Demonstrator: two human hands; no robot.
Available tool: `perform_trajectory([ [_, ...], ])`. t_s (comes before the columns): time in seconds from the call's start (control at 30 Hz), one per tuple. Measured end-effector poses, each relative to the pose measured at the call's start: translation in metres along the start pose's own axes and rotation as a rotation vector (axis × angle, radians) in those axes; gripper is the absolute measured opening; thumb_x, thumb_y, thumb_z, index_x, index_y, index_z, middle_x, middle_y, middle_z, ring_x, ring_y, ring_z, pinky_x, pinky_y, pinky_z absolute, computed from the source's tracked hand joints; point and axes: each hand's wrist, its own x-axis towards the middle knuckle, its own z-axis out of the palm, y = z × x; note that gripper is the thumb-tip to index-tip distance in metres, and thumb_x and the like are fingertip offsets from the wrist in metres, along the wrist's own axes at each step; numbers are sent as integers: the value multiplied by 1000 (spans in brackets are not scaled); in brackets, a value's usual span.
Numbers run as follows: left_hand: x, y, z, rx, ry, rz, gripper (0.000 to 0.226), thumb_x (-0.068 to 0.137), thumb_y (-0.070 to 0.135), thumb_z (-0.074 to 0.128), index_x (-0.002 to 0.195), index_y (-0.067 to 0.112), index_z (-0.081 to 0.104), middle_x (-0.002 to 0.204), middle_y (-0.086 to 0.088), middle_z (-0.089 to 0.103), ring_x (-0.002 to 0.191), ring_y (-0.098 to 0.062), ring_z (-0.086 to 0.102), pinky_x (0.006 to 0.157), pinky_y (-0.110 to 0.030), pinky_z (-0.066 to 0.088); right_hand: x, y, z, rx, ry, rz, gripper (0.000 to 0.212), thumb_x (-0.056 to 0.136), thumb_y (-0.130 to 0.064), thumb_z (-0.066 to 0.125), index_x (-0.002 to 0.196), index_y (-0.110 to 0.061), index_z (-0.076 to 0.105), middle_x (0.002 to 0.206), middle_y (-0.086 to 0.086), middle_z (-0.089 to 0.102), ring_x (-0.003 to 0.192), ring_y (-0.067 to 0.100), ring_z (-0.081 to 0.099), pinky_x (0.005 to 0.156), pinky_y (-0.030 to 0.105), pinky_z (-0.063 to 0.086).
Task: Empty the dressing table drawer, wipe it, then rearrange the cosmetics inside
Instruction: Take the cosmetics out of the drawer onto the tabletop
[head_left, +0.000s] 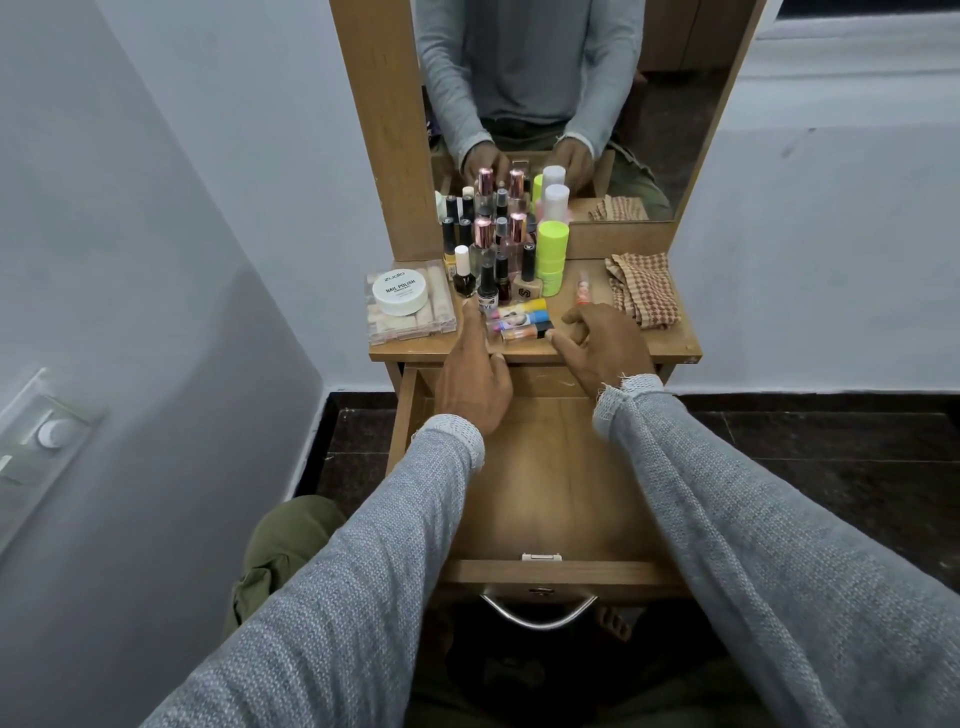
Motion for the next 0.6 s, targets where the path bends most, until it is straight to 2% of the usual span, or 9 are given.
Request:
perform_trajectory([
  [0.1, 0, -6, -3, -21, -26, 7, 66, 94, 10, 49, 150, 22, 17, 119, -7, 64, 90, -26, 65, 76, -32, 50, 6, 10, -18, -89, 120, -54, 22, 89, -30, 58, 98, -12, 67, 92, 6, 65, 81, 21, 58, 69, 34, 50],
  [0.17, 0, -8, -3, -16, -31, 15, 67, 94, 10, 50, 151, 23, 16, 111, -6, 66, 83, -22, 64, 73, -31, 50, 18, 23, -29, -137, 194, -66, 25, 87, -30, 58, 101, -11, 67, 99, 10, 64, 90, 27, 58, 76, 38, 50],
  [0.27, -5, -8, -5, -2, -14, 27, 70, 95, 12, 50, 153, 24, 12, 113, -5, 66, 81, -16, 60, 74, -27, 44, 36, 45, -37, -223, 121, 6, 39, 85, -33, 60, 117, -10, 60, 118, 14, 56, 106, 32, 51, 89, 43, 45],
  [0.37, -11, -8, -7, 4, 24, 26, 69, 95, 16, 51, 153, 24, 14, 118, -5, 66, 96, -26, 64, 76, -20, 34, 49, 59, -33, -264, -25, 45, 54, 84, -37, 61, 129, -10, 50, 130, 14, 49, 117, 32, 47, 97, 44, 42],
  [0.43, -14, -8, -7, -14, 41, 44, 68, 94, 17, 52, 152, 23, 17, 121, -4, 65, 100, -26, 63, 77, -19, 34, 53, 62, -25, -257, -103, 56, 60, 84, -37, 61, 135, -10, 43, 137, 14, 45, 123, 32, 43, 102, 43, 39],
  [0.5, -17, -9, -7, -25, 48, 62, 66, 94, 18, 53, 151, 22, 22, 127, -3, 62, 105, -25, 62, 81, -23, 39, 53, 62, -17, -215, -109, 71, 61, 85, -32, 58, 139, -10, 38, 141, 13, 42, 127, 32, 41, 105, 42, 35],
  [0.6, -19, -14, -6, -48, 57, 96, 58, 93, 18, 54, 147, 21, 31, 142, 1, 50, 122, -20, 54, 100, -33, 45, 50, 61, -9, -198, -34, 63, 57, 86, -25, 53, 139, -9, 38, 139, 14, 44, 125, 32, 43, 105, 41, 34],
])
